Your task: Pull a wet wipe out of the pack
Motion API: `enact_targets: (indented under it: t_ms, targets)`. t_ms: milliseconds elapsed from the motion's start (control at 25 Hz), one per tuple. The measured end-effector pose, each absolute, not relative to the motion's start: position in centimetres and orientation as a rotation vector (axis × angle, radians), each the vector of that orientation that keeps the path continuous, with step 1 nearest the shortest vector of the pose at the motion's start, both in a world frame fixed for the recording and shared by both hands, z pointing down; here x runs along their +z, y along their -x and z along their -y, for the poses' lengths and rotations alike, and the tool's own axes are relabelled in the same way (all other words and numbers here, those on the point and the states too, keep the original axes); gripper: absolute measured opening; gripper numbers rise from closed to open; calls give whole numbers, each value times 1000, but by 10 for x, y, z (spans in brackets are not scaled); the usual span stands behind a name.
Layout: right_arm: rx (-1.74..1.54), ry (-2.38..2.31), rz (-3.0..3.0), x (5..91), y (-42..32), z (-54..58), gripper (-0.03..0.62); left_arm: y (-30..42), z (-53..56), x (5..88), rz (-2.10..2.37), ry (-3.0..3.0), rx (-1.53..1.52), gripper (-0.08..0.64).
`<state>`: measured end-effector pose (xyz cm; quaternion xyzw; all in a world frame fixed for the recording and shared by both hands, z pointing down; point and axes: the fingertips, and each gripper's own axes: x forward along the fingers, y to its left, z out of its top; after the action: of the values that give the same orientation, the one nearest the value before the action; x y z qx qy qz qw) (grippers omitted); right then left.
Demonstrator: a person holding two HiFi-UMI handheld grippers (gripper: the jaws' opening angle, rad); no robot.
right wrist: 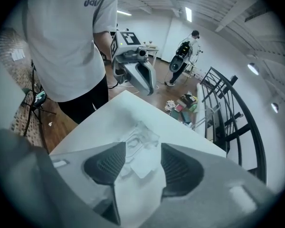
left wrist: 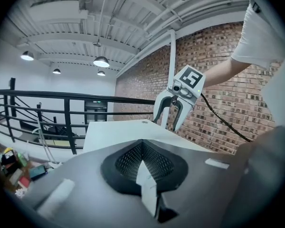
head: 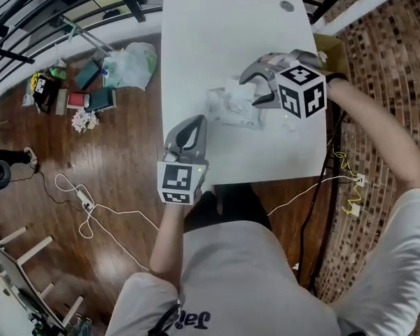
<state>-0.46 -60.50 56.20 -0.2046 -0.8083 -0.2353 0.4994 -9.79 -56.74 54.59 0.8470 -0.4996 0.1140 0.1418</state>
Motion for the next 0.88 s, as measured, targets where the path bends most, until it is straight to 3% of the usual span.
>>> enact_targets:
  t_ms: [320, 880]
  targets:
    - [-447, 543, 1918, 633, 17, 589, 158, 103, 564, 561, 1425, -2421, 354, 16]
    - [-499, 606, 1828, 675, 24, 583, 128, 96, 552, 579, 1385, -2404, 386, 17]
